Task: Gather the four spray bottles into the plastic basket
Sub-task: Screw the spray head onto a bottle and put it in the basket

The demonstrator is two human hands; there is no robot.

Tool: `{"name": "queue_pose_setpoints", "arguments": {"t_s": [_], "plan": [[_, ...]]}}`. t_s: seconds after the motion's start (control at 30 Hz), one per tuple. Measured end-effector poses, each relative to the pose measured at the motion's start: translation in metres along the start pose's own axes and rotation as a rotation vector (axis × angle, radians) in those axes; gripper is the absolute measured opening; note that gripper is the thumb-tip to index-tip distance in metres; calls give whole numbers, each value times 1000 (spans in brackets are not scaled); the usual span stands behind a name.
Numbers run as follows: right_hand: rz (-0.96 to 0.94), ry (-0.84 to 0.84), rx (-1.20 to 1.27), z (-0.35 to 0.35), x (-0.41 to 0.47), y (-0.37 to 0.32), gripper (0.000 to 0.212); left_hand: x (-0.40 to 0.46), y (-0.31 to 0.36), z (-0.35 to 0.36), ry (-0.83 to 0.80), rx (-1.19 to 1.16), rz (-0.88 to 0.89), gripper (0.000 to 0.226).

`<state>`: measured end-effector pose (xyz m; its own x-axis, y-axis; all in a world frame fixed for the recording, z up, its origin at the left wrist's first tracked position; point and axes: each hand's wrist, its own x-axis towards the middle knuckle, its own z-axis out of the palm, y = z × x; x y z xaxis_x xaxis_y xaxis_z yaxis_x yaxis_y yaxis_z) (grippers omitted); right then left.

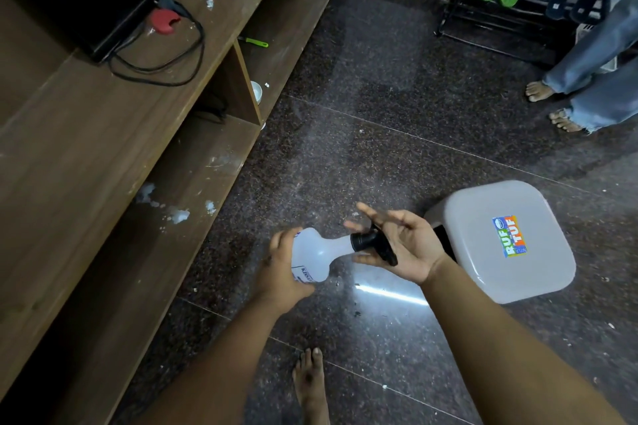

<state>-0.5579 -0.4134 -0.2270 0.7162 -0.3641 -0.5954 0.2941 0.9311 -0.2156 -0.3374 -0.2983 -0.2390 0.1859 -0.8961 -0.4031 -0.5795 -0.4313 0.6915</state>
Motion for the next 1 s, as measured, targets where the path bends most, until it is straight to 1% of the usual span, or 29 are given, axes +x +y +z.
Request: {"name": "queue_pose_setpoints", "arguments": {"t_s": [0.03, 0.07, 0.13, 0.2, 0.27, 0.33, 0.4, 0.43, 0.47, 0.5, 0.53, 0.57, 0.6, 0.67, 0.7, 0.73, 0.77, 0.8, 0.83, 0.9, 1.0], "plan": [[-29, -92, 87, -3, -1, 2, 67, 0, 1, 2, -25, -50, -30, 97], [-54, -138, 134, -3, -2, 6, 72, 0, 3, 4, -48, -122, -69, 97], [-127, -170, 158, 1, -1, 13, 74, 0, 6, 10, -121, -296, -174, 94], [-207, -85, 56, 7, 3, 19, 63, -1, 8, 13, -207, -424, -256, 92], [-274, 52, -130, 15, 9, 21, 45, 0, 9, 15, -239, -473, -295, 90], [-348, 189, -276, 23, 15, 21, 29, -1, 17, 18, -188, -471, -292, 88], [-436, 371, -304, 30, 23, 23, 15, -3, 27, 22, -66, -371, -255, 88], [-473, 476, -301, 34, 26, 23, 18, -4, 32, 23, -11, -292, -230, 89], [-494, 580, -331, 36, 31, 23, 28, -5, 35, 24, 18, -217, -211, 90], [-502, 676, -372, 38, 36, 23, 44, -6, 39, 23, 25, -158, -196, 90], [-465, 724, -435, 40, 38, 21, 65, -6, 40, 23, 6, -137, -194, 90], [-413, 708, -461, 42, 39, 19, 76, -5, 41, 22, -42, -164, -203, 87], [-362, 620, -446, 43, 37, 16, 70, -3, 41, 21, -118, -255, -231, 82], [-254, 363, -305, 48, 28, 8, 38, -1, 43, 12, -355, -535, -325, 65], [-221, 256, -241, 47, 23, 4, 29, -1, 43, 7, -484, -653, -365, 56], [-209, 173, -202, 44, 21, 2, 28, -1, 43, 2, -577, -737, -386, 50], [-207, 139, -179, 43, 20, 0, 29, 0, 42, -1, -623, -801, -388, 47], [-210, 168, -180, 42, 21, 0, 28, 0, 43, -2, -625, -840, -388, 44], [-218, 205, -195, 45, 23, 0, 27, 0, 46, -1, -592, -855, -395, 39], [-244, 347, -239, 50, 30, 1, 23, 2, 52, 7, -445, -773, -410, 30], [-259, 635, -261, 55, 43, 3, 25, 4, 61, 23, -225, -635, -417, 40]]}}
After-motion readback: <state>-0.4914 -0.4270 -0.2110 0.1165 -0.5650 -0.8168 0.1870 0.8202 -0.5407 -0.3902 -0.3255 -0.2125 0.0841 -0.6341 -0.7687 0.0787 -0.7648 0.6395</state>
